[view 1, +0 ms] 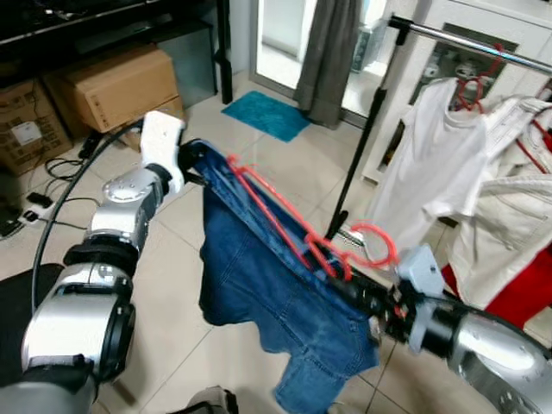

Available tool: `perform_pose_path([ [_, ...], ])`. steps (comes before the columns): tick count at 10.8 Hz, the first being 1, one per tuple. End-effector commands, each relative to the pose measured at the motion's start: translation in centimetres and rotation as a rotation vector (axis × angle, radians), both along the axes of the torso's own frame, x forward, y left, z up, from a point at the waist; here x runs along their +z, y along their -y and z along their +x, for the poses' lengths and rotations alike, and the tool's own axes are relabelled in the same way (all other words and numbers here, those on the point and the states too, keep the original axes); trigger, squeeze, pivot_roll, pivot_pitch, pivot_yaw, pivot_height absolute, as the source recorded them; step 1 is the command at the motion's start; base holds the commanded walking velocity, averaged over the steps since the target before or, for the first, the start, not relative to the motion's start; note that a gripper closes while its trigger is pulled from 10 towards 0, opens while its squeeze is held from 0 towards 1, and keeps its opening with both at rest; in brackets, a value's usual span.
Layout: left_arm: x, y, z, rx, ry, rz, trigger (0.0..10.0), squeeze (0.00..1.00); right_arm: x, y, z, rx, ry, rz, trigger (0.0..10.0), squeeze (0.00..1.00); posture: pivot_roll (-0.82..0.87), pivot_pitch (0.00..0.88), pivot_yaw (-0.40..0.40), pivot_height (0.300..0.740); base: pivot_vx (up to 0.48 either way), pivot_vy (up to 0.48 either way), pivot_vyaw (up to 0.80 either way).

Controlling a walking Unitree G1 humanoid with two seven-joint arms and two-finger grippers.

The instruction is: Hang hanger

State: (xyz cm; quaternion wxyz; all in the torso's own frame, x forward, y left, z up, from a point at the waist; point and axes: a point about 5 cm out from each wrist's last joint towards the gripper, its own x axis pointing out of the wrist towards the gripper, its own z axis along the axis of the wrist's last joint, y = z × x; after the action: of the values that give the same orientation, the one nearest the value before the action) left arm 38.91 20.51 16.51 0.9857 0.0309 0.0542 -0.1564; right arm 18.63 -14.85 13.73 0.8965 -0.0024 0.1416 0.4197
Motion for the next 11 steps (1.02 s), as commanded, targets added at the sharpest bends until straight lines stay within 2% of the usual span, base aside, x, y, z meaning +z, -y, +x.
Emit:
perform_pose_path([
  [1, 2.5, -1.7, 0.6, 0.110, 0.087, -0.042, 0.0, 0.00, -1.1, 1.9, -0.3, -0.066, -0.063, -0.034, 0.0, 0.00, -0.06, 0.025, -0.033, 0.740, 0.000, 0.000, 0.00],
  [2, 0.7, 2.1, 0.0, -0.157, 0.030, 0.018, 0.0, 0.00, -1.4, 3.4, 2.0, -0.331, -0.008, 0.068, 0.0, 0.00, -0.06, 0.031, -0.030, 0.740, 0.000, 0.000, 0.00],
  [3, -0.2, 4.8, -1.0, -0.341, 0.013, 0.045, 0.0, 0.00, -1.1, 3.7, 3.3, -0.498, 0.017, 0.144, 0.0, 0.00, -0.06, 0.032, -0.030, 0.740, 0.000, 0.000, 0.00],
  [4, -1.1, 7.6, -2.7, -0.519, -0.006, 0.029, 0.0, 0.00, 0.4, 3.1, 4.5, -0.631, 0.058, 0.263, 0.0, 0.00, -0.06, 0.038, -0.033, 0.740, 0.000, 0.000, 0.00],
  [5, -1.4, 8.6, -3.5, -0.573, -0.012, 0.023, 0.0, 0.00, 0.8, 3.0, 4.9, -0.695, 0.064, 0.306, 0.0, 0.00, -0.06, 0.038, -0.033, 0.740, 0.000, 0.000, 0.00],
  [6, -1.3, 9.7, -5.1, -0.639, -0.021, -0.018, 0.0, 0.00, 0.9, 3.3, 5.7, -0.845, 0.072, 0.357, 0.0, 0.00, -0.04, 0.041, -0.039, 0.740, 0.000, 0.000, 0.00],
  [7, -1.4, 9.6, -5.8, -0.648, -0.028, -0.019, 0.0, 0.00, 1.0, 3.4, 6.0, -0.910, 0.074, 0.400, 0.0, 0.00, -0.04, 0.041, -0.038, 0.740, 0.000, 0.000, 0.00],
  [8, -1.7, 9.0, -6.5, -0.605, -0.046, -0.012, 0.0, 0.00, 1.6, 3.3, 6.2, -0.949, 0.088, 0.463, 0.0, 0.00, -0.04, 0.039, -0.030, 0.740, 0.000, 0.000, 0.00],
  [9, -1.6, 7.5, -6.4, -0.411, -0.024, -0.033, 0.0, 0.00, 1.5, 2.9, 6.4, -0.925, 0.100, 0.309, 4.4, 0.00, -0.04, 0.036, -0.012, 0.740, 0.000, 0.000, 0.00],
  [10, -1.2, 6.5, -6.3, -0.249, -0.004, -0.078, 10.0, 0.00, 0.9, 2.8, 6.3, -0.930, 0.062, 0.235, 10.0, 0.00, -0.04, 0.041, -0.008, 0.740, 0.000, 0.000, 0.00],
  [11, -1.3, 6.0, -7.0, -0.150, -0.060, -0.155, 10.0, 0.00, 0.5, 3.0, 5.8, -0.934, 0.052, 0.156, 10.0, 0.00, -0.04, 0.048, -0.021, 0.740, 0.000, 0.000, 0.00],
])
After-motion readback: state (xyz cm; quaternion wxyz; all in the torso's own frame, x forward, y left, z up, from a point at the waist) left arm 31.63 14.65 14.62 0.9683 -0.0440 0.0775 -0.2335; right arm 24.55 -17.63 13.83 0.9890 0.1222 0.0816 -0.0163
